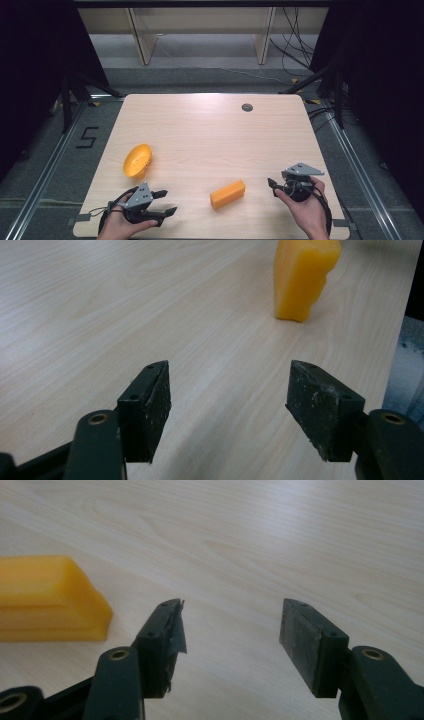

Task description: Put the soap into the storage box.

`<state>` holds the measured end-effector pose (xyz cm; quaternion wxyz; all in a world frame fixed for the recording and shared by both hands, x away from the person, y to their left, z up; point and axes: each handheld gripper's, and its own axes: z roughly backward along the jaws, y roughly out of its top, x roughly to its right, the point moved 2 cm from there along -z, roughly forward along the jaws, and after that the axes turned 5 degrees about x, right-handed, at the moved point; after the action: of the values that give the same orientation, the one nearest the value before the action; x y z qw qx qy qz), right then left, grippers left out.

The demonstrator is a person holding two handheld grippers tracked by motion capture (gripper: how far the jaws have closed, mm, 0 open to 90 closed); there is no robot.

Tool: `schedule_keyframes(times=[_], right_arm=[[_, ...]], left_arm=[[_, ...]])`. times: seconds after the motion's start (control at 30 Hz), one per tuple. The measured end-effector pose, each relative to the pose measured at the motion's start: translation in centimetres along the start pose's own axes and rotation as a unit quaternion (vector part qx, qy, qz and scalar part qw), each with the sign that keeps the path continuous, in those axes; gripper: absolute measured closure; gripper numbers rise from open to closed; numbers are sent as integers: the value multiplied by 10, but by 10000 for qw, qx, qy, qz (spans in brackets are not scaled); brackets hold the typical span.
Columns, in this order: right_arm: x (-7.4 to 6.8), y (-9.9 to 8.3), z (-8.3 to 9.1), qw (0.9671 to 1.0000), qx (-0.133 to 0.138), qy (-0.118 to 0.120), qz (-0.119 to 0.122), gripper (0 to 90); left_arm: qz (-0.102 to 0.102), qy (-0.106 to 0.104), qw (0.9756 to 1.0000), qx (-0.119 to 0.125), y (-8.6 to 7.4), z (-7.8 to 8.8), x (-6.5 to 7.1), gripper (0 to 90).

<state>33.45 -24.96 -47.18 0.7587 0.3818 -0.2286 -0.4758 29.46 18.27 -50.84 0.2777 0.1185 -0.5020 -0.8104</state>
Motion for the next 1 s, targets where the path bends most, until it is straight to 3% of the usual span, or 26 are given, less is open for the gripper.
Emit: schedule_keyframes(times=[0.07, 0.1, 0.13, 0.17, 0.2, 0.23, 0.27, 0.3, 0.33, 0.4, 0.43, 0.47, 0.53, 0.6, 0.63, 0.73, 0.8, 0.87, 0.9, 0.93, 0.97, 1.0], right_arm=[[0, -2, 0, 9999, 48, -15, 110, 428], [-6, -3, 4, 10000, -71, -15, -61, 428], [-6, -3, 4, 10000, -71, -15, -61, 428], [-6, -4, 7, 10000, -73, -35, 9, 428], [-9, -4, 11, 10000, 7, -73, -20, 428], [-9, -3, 11, 10000, 51, -56, 3, 427], [-9, -2, 11, 9999, 56, -110, 41, 427], [-9, -2, 10, 9999, 80, -93, 21, 428], [-10, -2, 10, 9999, 73, -76, -8, 428], [-8, -2, 8, 9998, 44, -141, 105, 428], [-8, -3, 9, 9998, 40, -129, 132, 428], [-10, -3, 8, 10000, -19, -61, -56, 428], [-6, -4, 6, 10000, 2, -53, 50, 428], [-7, -4, 8, 9999, -61, -54, -103, 428], [-5, -4, 6, 10000, -5, 4, 16, 428], [-5, -5, 5, 10000, -37, -11, 60, 428], [-5, -5, 5, 10000, 1, 34, 81, 428], [-7, -4, 6, 10000, 2, 1, -10, 428], [-8, -4, 7, 10000, -30, 30, -29, 428], [-7, -4, 7, 9999, -30, -19, 146, 428], [-8, -4, 7, 9999, -27, -20, 151, 428], [-8, -4, 8, 9999, -23, -17, 137, 428]], left_arm=[[69, 27, 10000, 26, -1, 1, 3, 333], [-41, 66, 10000, 4, 0, 3, 3, 331], [-3, 56, 10000, 26, 0, 4, 5, 331], [-91, 46, 9999, 38, 2, 5, 5, 329], [17, 21, 10000, 68, 7, 5, 7, 325], [-95, -9, 9999, 81, 10, 6, 6, 325], [45, -74, 10000, 13, 15, 5, 7, 325], [2, -74, 10000, 33, 18, 4, 7, 325], [-97, -86, 9999, -85, 25, 4, 5, 324], [-39, -90, 9999, -124, 29, 1, 5, 315], [47, -88, 9994, -335, 34, -1, 5, 315], [28, -89, 9990, -447, 37, -2, 4, 313], [9, -122, 9979, -637, 49, -10, 1, 331], [4, -118, 9976, -688, 52, -11, 0, 339], [-41, -57, 9963, -858, 57, -15, -3, 339], [-134, -19, 9944, -1044, 65, -21, -3, 336], [-164, -66, 9939, -1087, 67, -23, -2, 322], [-114, -184, 9919, -1252, 75, -29, 4, 314], [-196, -323, 9909, -1293, 79, -32, 7, 316], [-155, -400, 9896, -1376, 84, -38, 11, 320], [-373, -458, 9851, -1617, 86, -40, 10, 320], [-373, -458, 9851, -1617, 86, -40, 10, 321]])
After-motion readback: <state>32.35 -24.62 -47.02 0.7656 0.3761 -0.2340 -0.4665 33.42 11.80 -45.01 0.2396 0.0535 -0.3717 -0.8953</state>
